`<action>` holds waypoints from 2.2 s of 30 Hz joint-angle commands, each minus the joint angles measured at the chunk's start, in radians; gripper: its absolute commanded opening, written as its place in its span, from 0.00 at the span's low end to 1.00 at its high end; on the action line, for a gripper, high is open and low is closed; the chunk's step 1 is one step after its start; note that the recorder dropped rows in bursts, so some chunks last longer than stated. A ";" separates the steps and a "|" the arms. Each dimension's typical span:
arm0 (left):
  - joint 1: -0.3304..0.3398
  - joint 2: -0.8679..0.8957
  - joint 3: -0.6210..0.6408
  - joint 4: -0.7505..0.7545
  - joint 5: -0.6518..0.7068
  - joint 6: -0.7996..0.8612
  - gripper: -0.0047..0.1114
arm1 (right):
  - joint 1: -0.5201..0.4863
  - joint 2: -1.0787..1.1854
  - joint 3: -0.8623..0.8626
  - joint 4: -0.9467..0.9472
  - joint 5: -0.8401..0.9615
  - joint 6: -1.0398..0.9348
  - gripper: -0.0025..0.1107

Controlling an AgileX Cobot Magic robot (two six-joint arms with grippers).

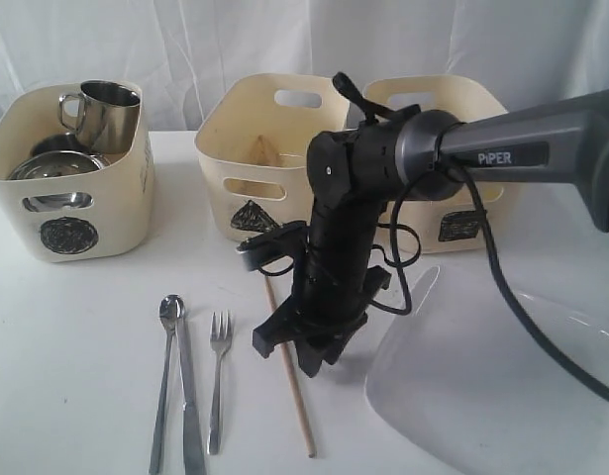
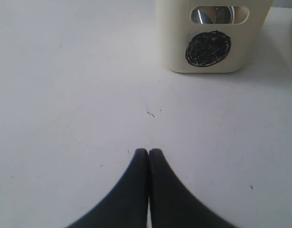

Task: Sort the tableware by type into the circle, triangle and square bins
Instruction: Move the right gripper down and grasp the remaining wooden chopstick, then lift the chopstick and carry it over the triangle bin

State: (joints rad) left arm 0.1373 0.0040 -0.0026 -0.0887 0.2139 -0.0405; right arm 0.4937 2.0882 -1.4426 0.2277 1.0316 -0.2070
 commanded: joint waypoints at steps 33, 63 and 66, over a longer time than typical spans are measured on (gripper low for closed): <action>0.000 -0.004 0.003 -0.006 -0.012 -0.006 0.04 | 0.025 0.094 -0.002 -0.035 -0.143 0.219 0.05; 0.000 -0.004 0.003 -0.006 -0.013 -0.006 0.04 | 0.056 -0.357 -0.048 0.111 -0.468 0.043 0.02; 0.000 -0.004 0.003 -0.006 -0.013 -0.006 0.04 | 0.049 -0.364 -0.048 0.097 -0.694 0.047 0.02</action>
State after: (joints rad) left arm 0.1373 0.0040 -0.0026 -0.0887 0.2060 -0.0426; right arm 0.5499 1.7375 -1.4866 0.3380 0.5224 -0.1505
